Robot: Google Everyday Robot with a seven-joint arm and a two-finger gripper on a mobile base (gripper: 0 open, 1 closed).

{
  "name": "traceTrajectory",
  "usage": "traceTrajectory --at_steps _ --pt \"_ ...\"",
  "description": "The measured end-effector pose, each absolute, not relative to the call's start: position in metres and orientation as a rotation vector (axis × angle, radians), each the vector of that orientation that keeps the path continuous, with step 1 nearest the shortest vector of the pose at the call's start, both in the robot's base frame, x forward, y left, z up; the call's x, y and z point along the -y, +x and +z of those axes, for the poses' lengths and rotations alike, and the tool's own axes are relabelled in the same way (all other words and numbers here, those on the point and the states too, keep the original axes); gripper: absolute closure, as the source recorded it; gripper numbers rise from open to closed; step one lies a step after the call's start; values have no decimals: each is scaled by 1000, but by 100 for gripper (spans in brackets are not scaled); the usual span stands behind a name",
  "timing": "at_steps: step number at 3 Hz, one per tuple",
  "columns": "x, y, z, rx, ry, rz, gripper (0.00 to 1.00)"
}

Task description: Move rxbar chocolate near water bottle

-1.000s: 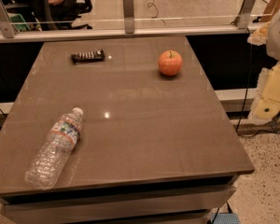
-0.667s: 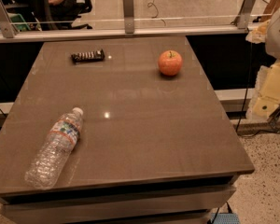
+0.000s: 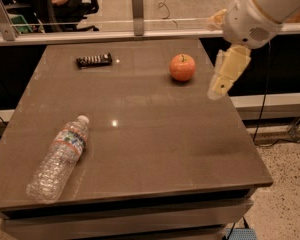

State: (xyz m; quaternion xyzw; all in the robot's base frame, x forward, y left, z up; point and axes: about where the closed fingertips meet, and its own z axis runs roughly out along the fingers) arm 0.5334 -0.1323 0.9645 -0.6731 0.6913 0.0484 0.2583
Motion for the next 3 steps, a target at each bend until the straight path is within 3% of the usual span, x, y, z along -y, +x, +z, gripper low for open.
traceTrajectory --at_steps 2,3 --pt "23 592 946 -1607 -1879 339 0" --pt "23 592 946 -1607 -1879 339 0"
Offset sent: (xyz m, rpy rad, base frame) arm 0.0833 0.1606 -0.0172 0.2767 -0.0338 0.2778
